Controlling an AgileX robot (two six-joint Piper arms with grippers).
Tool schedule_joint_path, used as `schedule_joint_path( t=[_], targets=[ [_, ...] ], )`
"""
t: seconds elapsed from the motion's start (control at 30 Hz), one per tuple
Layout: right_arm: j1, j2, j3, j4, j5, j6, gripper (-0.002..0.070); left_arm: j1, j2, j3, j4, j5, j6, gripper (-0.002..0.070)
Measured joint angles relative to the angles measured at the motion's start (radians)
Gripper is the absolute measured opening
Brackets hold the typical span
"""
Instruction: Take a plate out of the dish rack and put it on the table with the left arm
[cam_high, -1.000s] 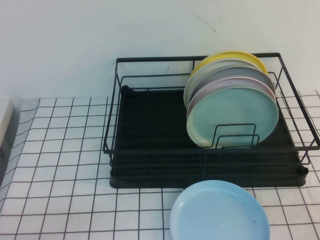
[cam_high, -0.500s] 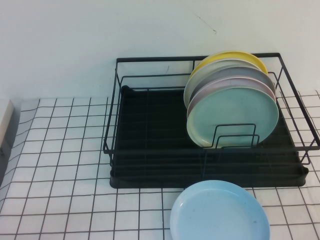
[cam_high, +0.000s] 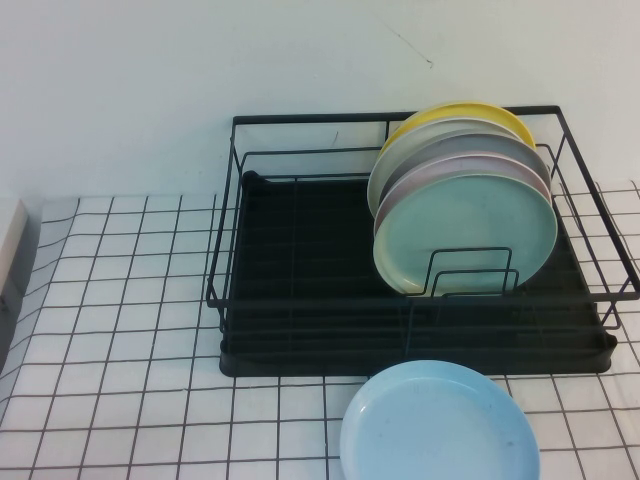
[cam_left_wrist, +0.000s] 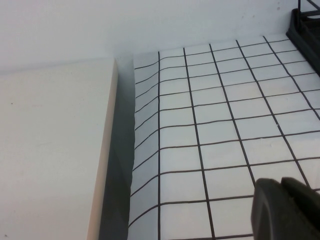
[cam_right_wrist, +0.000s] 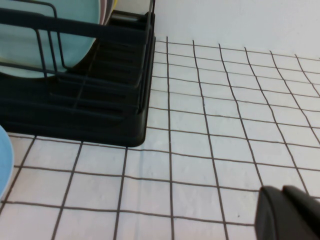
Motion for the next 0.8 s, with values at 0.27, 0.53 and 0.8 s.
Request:
schedule_joint_path(
  t=[0.27, 0.53, 0.8],
  targets=[
    [0.000, 0.000, 0.000, 0.000, 0.000, 0.000, -0.0003, 0.000, 0.000, 0.000, 0.000, -0.005, 0.000, -0.0003],
    [0.000, 0.000, 0.000, 0.000, 0.000, 0.000, -0.0003, 0.000, 0.000, 0.002, 0.000, -0.184, 0.000, -0.0003],
    [0.000, 0.000, 0.000, 0.000, 0.000, 0.000, -0.0003, 0.000, 0.000, 0.002, 0.000, -0.679, 0.000, -0.0003]
  ],
)
